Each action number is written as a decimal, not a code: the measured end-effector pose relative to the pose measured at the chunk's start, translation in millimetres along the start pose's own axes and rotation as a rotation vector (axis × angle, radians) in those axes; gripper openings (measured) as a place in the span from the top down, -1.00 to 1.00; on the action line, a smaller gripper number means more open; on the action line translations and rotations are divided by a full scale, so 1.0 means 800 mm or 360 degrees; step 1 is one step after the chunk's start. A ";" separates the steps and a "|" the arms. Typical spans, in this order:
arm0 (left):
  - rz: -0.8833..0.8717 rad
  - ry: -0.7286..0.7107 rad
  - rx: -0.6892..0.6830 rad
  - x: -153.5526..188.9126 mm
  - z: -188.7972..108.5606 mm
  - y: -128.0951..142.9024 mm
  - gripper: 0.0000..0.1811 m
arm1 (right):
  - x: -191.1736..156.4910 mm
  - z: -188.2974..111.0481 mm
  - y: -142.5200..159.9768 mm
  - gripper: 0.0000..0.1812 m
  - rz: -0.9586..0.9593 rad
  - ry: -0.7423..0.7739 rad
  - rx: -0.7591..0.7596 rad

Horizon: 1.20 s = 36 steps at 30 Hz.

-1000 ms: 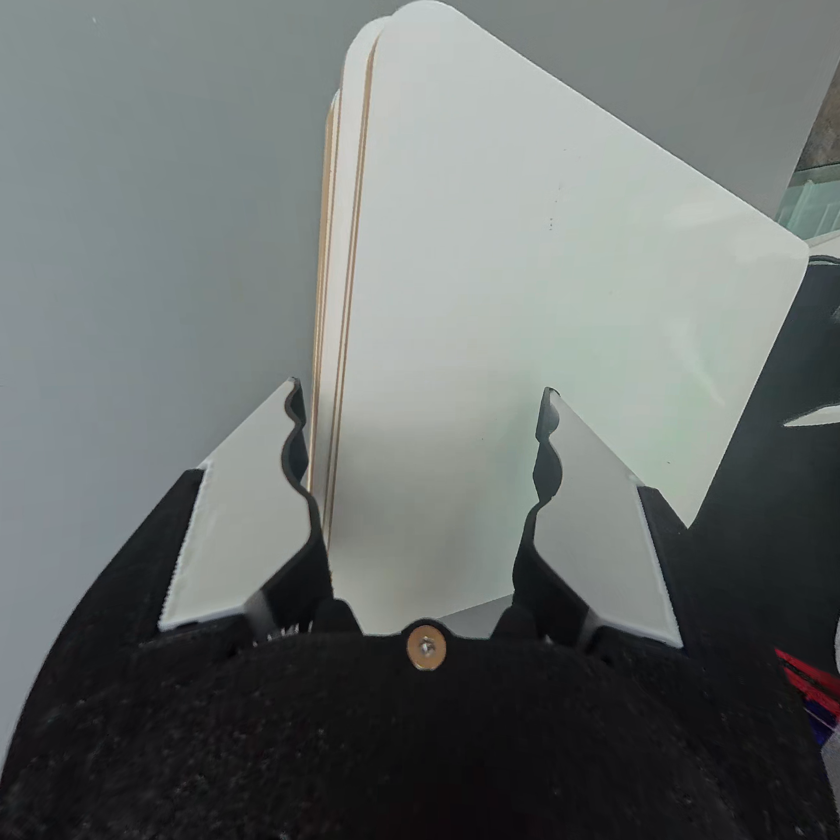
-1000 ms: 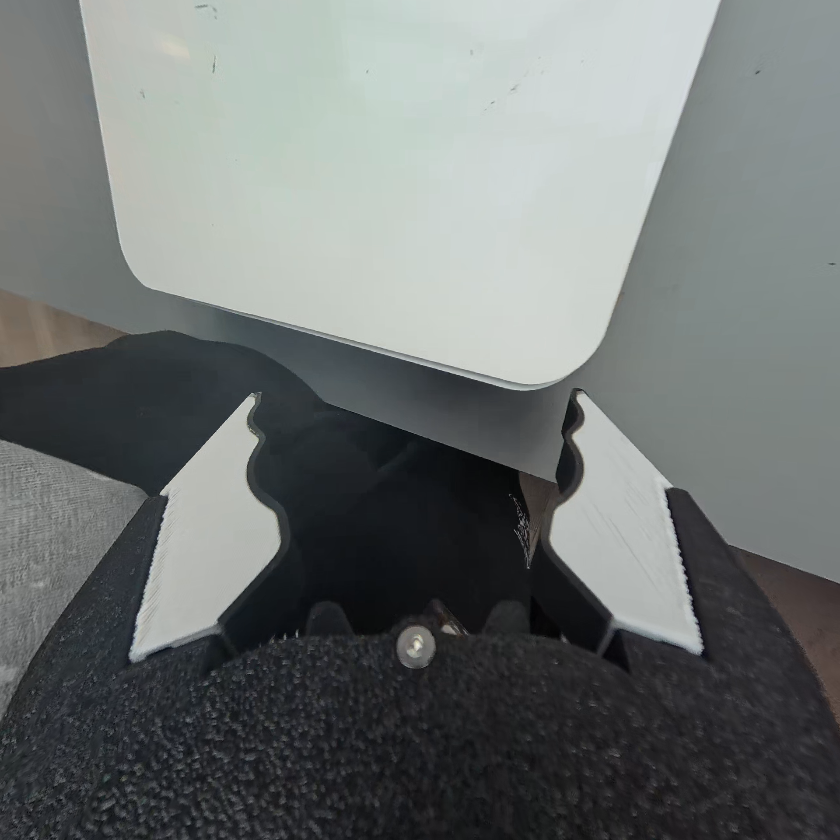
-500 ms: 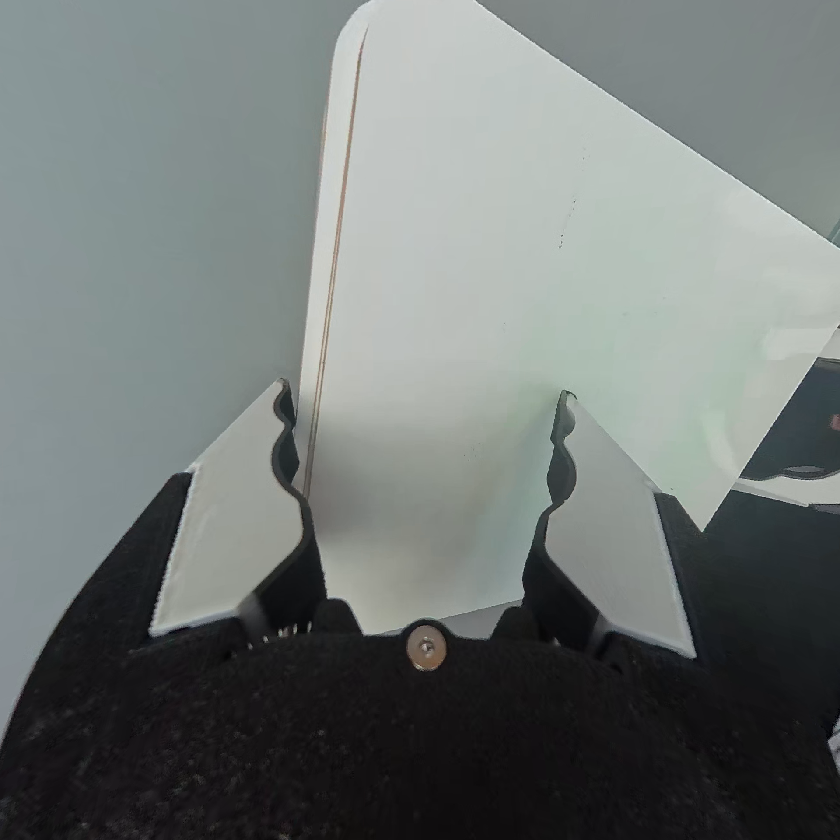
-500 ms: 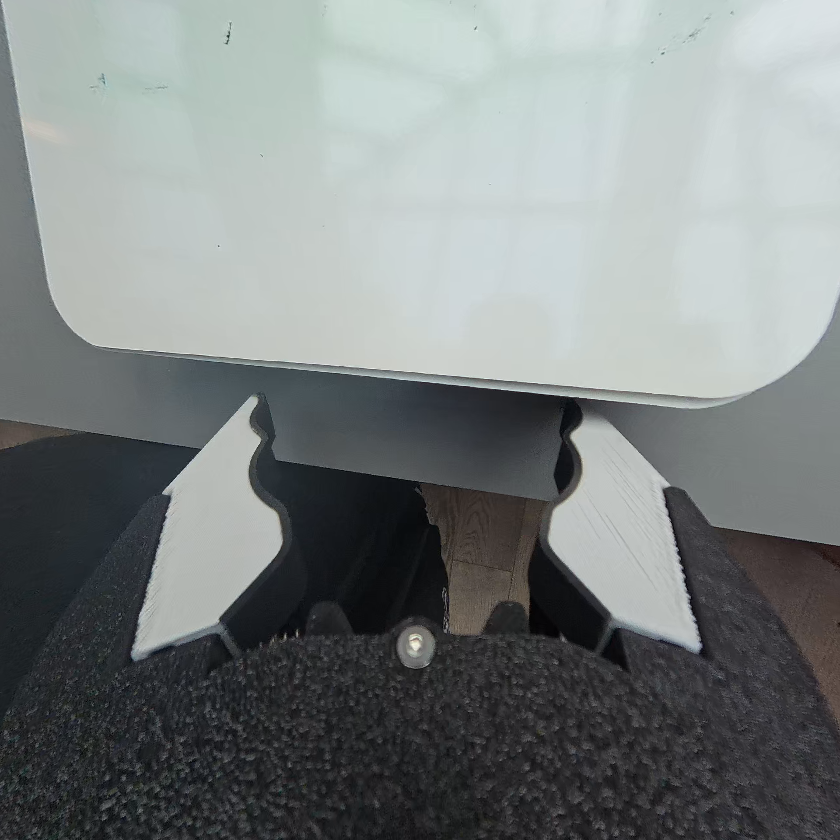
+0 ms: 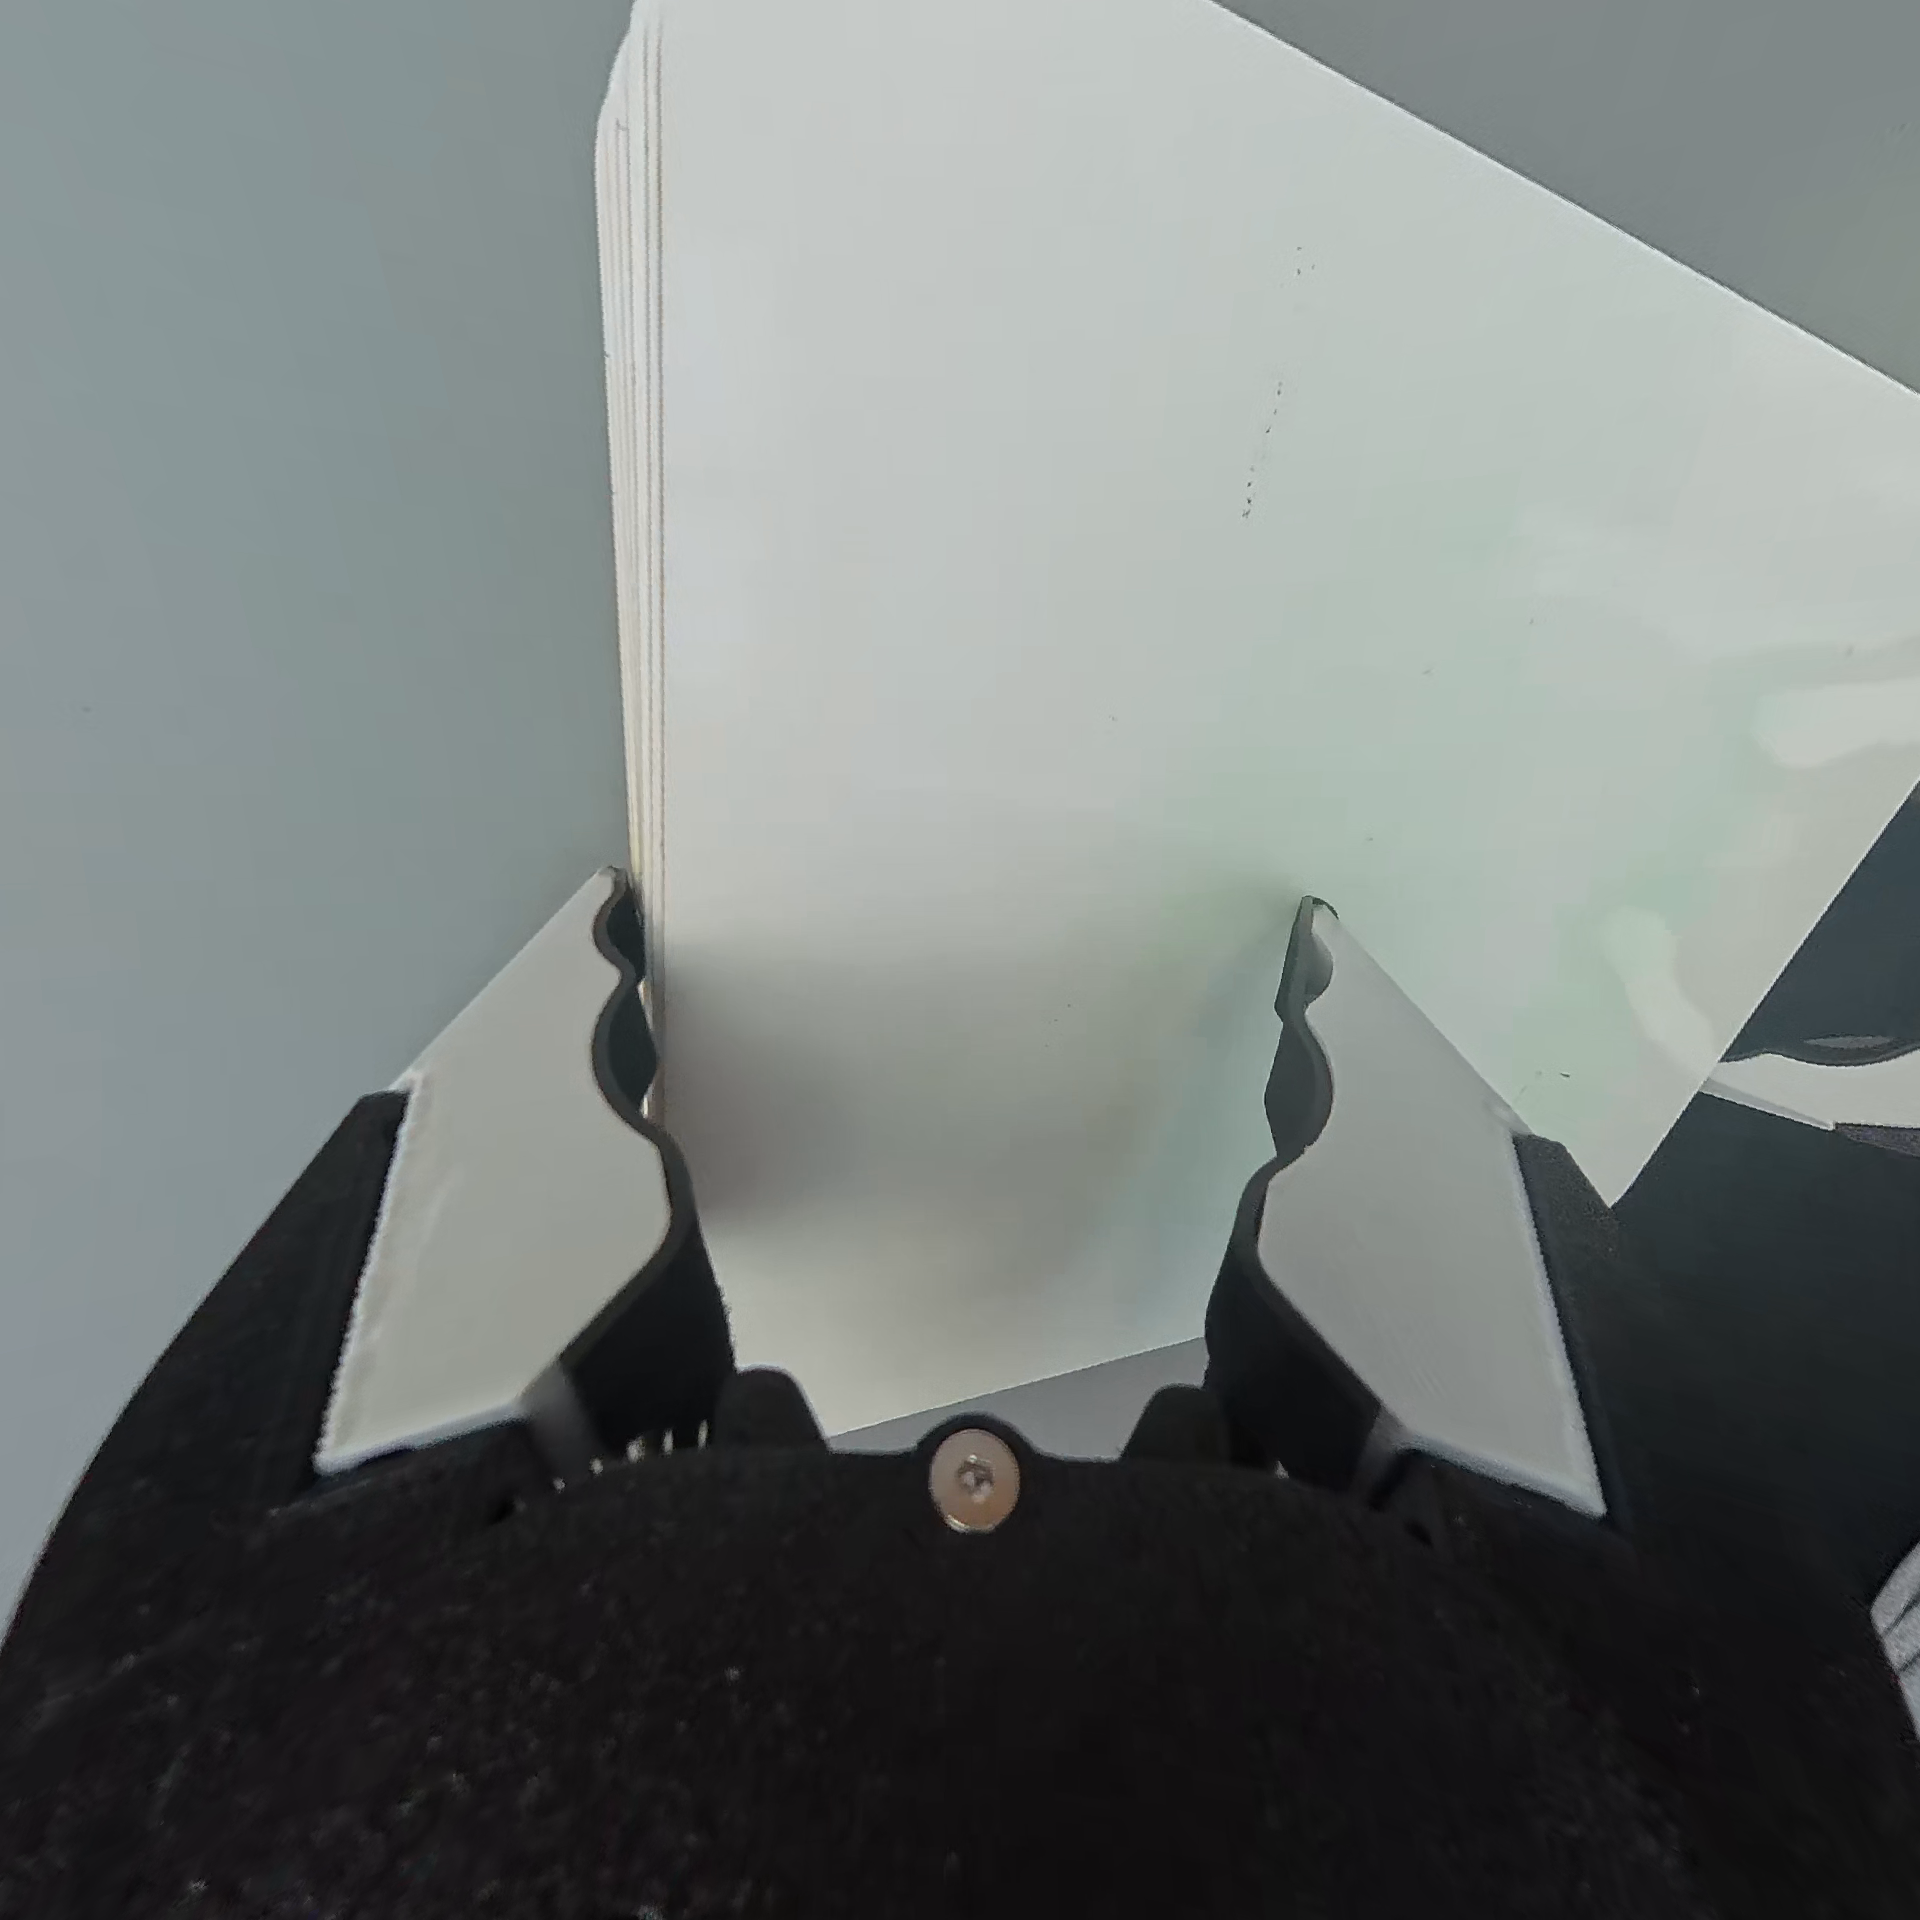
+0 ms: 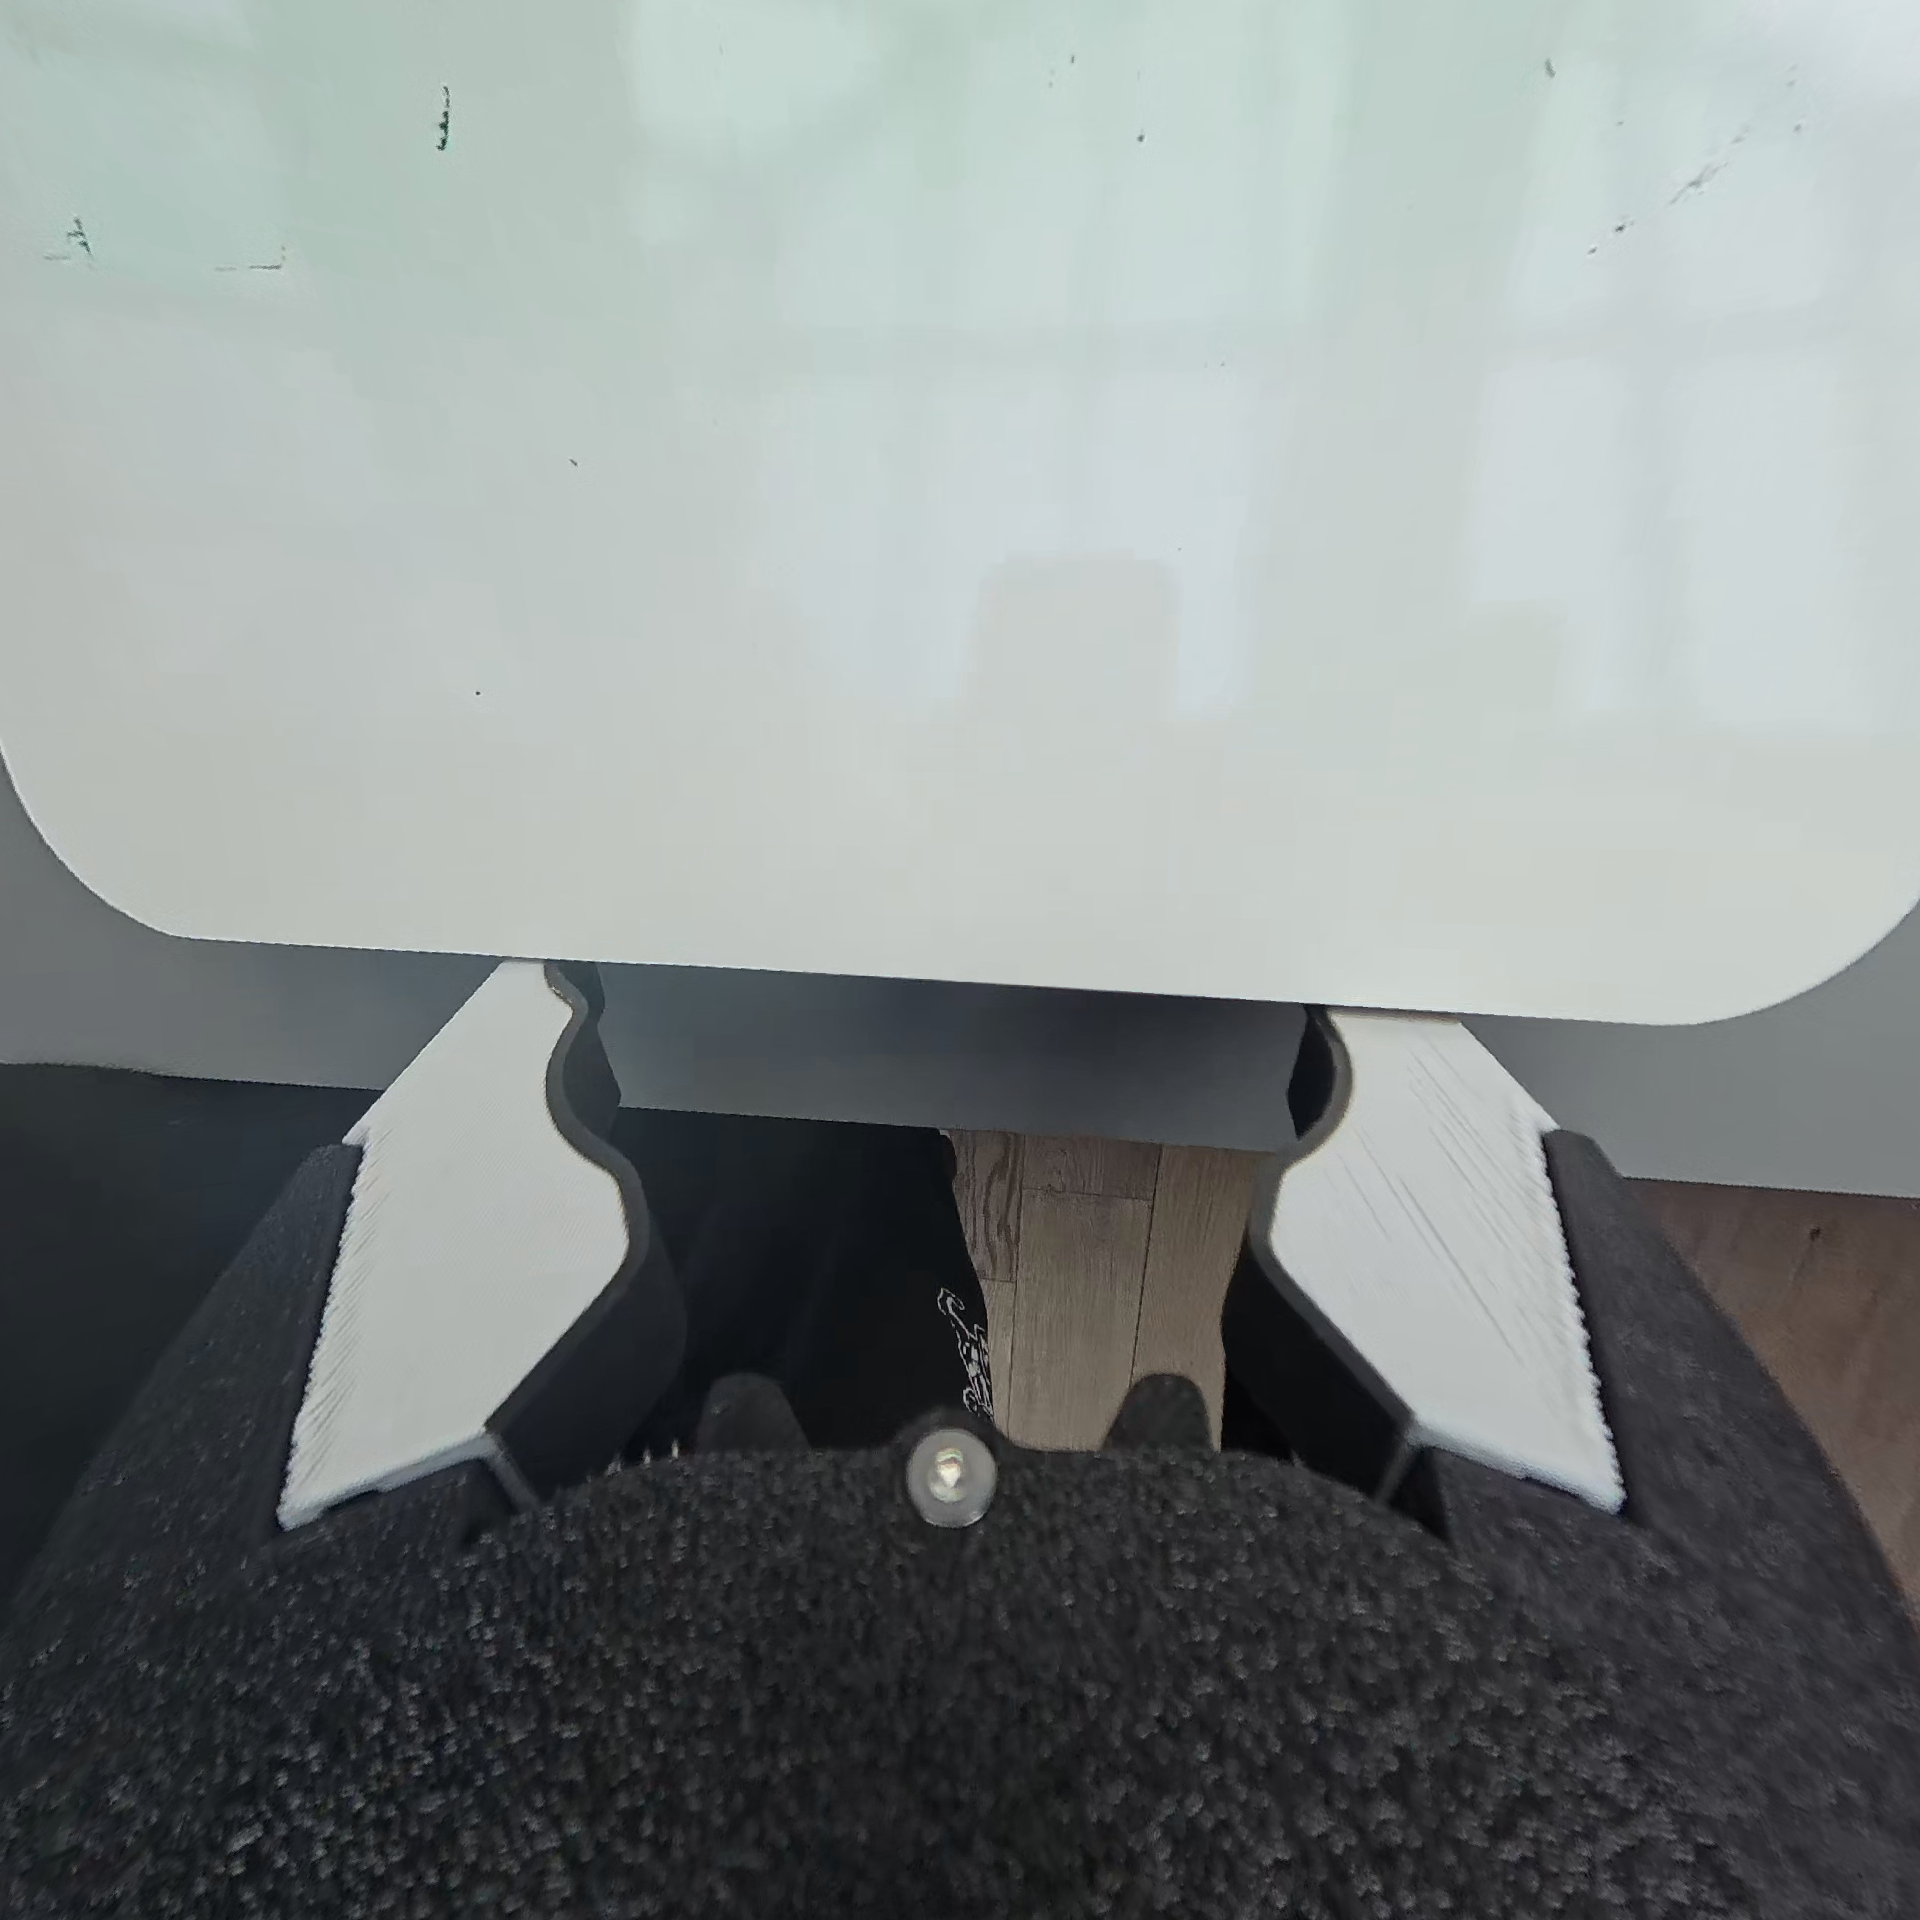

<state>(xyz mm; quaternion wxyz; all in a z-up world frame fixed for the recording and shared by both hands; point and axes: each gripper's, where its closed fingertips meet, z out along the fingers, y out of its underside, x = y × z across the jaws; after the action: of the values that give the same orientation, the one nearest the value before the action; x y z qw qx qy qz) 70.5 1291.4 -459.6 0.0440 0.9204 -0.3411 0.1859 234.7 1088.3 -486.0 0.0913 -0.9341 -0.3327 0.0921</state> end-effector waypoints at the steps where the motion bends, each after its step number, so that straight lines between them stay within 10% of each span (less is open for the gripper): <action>1: -0.0006 0.0016 0.0006 0.001 0.000 0.000 -0.34 | 0.000 0.000 0.000 -0.46 -0.0002 0.0001 -0.0007; 13: 0.0024 0.0030 0.0070 -0.005 -0.004 -0.002 -0.23 | -0.002 0.001 0.001 -0.49 0.0012 0.0005 -0.0028; 18: -0.0052 0.0087 0.0470 -0.010 -0.052 -0.033 -0.28 | 0.011 -0.016 0.005 -0.47 -0.0047 -0.0025 0.0099; 23: -0.0074 0.0035 0.1264 0.031 -0.178 -0.041 -0.11 | 0.037 -0.075 0.004 -0.48 -0.0126 0.0098 0.0381; 29: -0.0213 -0.0309 0.1922 0.139 -0.287 0.069 0.26 | 0.040 -0.179 -0.037 -0.34 -0.0265 0.0225 0.0887; 36: -0.0649 -0.0718 0.2323 0.258 -0.300 0.283 0.92 | -0.048 -0.228 -0.036 -0.03 -0.0608 0.0052 0.1140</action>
<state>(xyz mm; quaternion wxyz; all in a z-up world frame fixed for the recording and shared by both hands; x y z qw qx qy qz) -6.3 1042.3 -170.9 -0.6081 0.7765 0.0419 0.1599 230.7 1066.2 -298.8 0.4317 -0.7659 -0.4457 0.1687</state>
